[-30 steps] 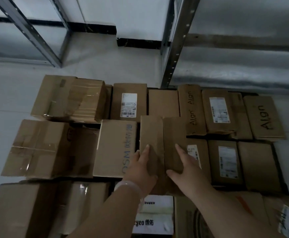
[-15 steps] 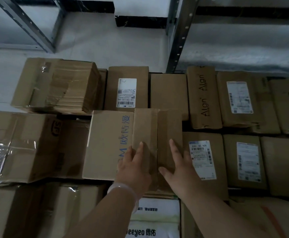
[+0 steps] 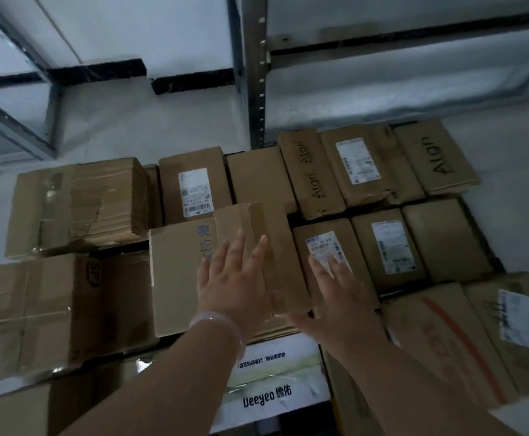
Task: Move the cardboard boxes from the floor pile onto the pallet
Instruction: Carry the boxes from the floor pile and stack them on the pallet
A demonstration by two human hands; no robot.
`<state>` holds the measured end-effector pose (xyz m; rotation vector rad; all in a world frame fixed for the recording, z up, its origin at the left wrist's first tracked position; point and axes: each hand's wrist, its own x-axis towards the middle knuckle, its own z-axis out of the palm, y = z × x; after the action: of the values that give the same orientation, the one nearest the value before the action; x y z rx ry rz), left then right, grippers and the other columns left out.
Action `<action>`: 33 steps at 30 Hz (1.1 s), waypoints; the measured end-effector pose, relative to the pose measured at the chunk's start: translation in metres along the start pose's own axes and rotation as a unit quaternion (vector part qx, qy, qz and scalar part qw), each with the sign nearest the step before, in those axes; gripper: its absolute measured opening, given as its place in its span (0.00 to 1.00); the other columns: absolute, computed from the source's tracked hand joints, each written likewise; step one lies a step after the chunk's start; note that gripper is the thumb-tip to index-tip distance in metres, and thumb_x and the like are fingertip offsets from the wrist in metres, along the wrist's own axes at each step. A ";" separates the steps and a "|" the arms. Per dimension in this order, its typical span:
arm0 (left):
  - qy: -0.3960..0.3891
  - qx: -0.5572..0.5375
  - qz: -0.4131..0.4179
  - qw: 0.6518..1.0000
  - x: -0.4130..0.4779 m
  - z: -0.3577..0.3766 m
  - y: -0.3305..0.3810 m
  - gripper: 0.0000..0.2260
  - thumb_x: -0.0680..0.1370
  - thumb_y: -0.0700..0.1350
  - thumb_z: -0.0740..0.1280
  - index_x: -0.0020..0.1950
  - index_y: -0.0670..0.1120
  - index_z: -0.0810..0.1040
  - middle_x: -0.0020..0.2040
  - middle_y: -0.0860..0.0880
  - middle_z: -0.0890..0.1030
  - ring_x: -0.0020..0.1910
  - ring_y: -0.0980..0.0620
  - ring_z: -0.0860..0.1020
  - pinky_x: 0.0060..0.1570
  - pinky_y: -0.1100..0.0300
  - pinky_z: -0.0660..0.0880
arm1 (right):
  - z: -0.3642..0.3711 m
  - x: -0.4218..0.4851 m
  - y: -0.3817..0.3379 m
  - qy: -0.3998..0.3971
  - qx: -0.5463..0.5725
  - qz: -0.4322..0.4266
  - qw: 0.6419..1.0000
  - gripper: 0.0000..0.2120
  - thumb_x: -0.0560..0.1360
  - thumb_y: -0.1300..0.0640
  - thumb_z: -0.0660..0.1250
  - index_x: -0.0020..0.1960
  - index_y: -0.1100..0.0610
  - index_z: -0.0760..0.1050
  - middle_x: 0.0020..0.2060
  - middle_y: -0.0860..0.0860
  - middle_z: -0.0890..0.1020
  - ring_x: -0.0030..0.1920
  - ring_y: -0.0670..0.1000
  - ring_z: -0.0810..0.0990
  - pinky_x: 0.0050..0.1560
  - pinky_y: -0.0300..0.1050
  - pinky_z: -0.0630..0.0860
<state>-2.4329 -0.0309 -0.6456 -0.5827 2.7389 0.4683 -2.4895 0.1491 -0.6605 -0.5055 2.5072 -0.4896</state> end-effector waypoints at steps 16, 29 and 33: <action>-0.061 0.126 0.393 0.909 -0.183 0.003 0.135 0.46 0.71 0.73 0.60 0.74 0.63 0.31 0.80 0.52 0.38 0.79 0.47 0.40 0.75 0.45 0.40 | 0.030 -0.312 0.013 0.171 0.031 0.243 0.954 0.48 0.72 0.27 0.58 0.79 0.43 0.34 0.80 0.45 0.38 0.78 0.48 0.33 0.76 0.51 0.32; -0.141 0.172 0.605 0.765 -0.561 0.130 0.230 0.46 0.72 0.70 0.64 0.75 0.65 0.32 0.79 0.53 0.33 0.78 0.48 0.38 0.74 0.45 0.38 | 0.154 -0.722 0.066 0.222 0.107 0.459 0.854 0.52 0.69 0.26 0.61 0.77 0.40 0.30 0.79 0.47 0.35 0.78 0.50 0.32 0.75 0.52 0.33; -0.168 0.179 0.681 0.690 -0.717 0.184 0.243 0.46 0.72 0.71 0.63 0.73 0.66 0.29 0.78 0.55 0.32 0.78 0.49 0.37 0.74 0.47 0.37 | 0.222 -0.871 0.051 0.256 0.141 0.537 0.792 0.51 0.70 0.27 0.60 0.77 0.40 0.30 0.79 0.46 0.35 0.77 0.48 0.32 0.75 0.51 0.33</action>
<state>-1.8733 0.4898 -0.4969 1.5844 2.2486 0.2220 -1.6906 0.5266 -0.4883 1.2852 2.5993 -0.5323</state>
